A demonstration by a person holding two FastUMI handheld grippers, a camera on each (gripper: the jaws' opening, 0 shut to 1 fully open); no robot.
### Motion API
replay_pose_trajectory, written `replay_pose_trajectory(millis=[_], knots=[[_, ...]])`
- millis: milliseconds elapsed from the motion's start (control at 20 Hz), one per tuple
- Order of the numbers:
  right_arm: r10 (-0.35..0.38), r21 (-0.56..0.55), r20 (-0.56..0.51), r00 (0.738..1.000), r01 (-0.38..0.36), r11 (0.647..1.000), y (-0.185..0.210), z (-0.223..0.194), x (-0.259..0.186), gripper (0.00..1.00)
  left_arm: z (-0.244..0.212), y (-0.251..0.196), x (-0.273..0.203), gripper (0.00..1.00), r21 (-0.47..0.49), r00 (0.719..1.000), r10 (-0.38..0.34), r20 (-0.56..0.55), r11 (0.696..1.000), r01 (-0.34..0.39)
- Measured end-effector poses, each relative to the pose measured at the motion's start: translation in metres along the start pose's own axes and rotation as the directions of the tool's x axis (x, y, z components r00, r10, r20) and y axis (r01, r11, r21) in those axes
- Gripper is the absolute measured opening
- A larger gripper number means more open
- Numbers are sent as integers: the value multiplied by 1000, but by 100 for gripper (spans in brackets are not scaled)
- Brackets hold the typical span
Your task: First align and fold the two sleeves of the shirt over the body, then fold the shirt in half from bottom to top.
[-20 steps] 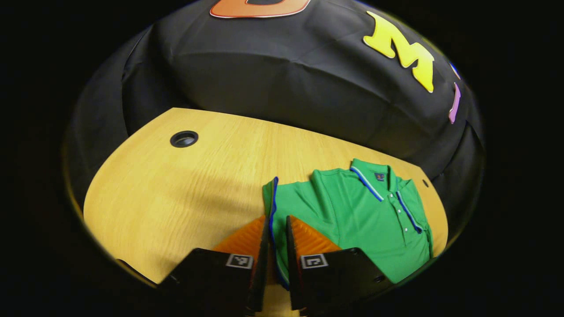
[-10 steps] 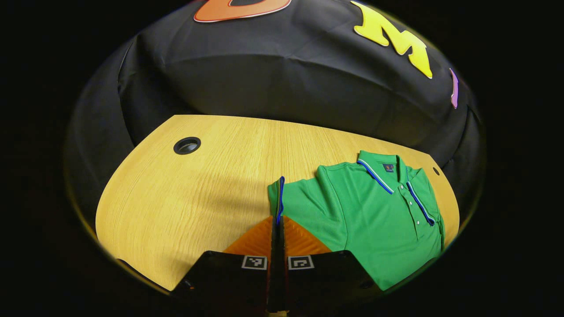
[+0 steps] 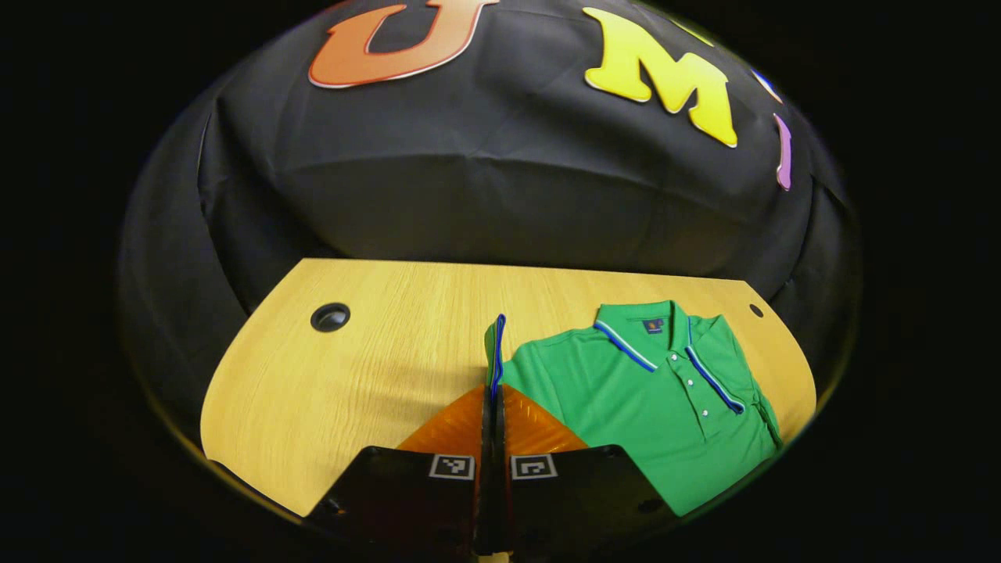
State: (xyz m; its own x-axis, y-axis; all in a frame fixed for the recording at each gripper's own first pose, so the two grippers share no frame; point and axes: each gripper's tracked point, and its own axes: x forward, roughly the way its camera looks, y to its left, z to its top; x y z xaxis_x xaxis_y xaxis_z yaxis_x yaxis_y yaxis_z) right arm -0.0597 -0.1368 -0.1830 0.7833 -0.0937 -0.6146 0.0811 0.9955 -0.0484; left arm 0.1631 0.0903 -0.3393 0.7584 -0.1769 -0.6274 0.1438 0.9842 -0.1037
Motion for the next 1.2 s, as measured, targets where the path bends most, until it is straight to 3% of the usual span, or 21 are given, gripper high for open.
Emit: replay_pose_trajectory(millis=[200, 500, 700, 850, 1000, 1050, 1150, 1200], knots=[[-18, 11, 28, 999, 18, 1000, -9, 3, -8, 76, 18, -45, -5, 0, 45, 998, -61, 13, 997, 60], [-63, 86, 26, 998, 61, 994, -30, -10, -20, 76, 12, -121, -4, 3, 40, 986, -167, -29, 985, 168], [-85, 119, 16, 996, 82, 989, -41, -19, -25, 76, -1, -138, 10, 3, 66, 986, -150, -70, 986, 155], [-95, 126, 12, 995, 93, 988, -48, -24, -26, 76, -19, -158, 12, 4, 41, 973, -197, -123, 978, 204], [-87, 125, 4, 996, 86, 988, -46, -25, -23, 76, -32, -170, 8, 17, 41, 962, -227, -151, 971, 236], [-84, 119, 6, 996, 82, 989, -45, -25, -21, 76, -34, -171, 6, 35, 46, 962, -225, -152, 971, 234], [-74, 83, 3, 997, 74, 994, -41, -25, -17, 76, -36, -166, -1, 55, 54, 969, -196, -150, 977, 206], [-57, 64, -3, 998, 57, 996, -35, -26, -13, 76, -36, -162, -6, 86, 58, 973, -180, -144, 980, 190]])
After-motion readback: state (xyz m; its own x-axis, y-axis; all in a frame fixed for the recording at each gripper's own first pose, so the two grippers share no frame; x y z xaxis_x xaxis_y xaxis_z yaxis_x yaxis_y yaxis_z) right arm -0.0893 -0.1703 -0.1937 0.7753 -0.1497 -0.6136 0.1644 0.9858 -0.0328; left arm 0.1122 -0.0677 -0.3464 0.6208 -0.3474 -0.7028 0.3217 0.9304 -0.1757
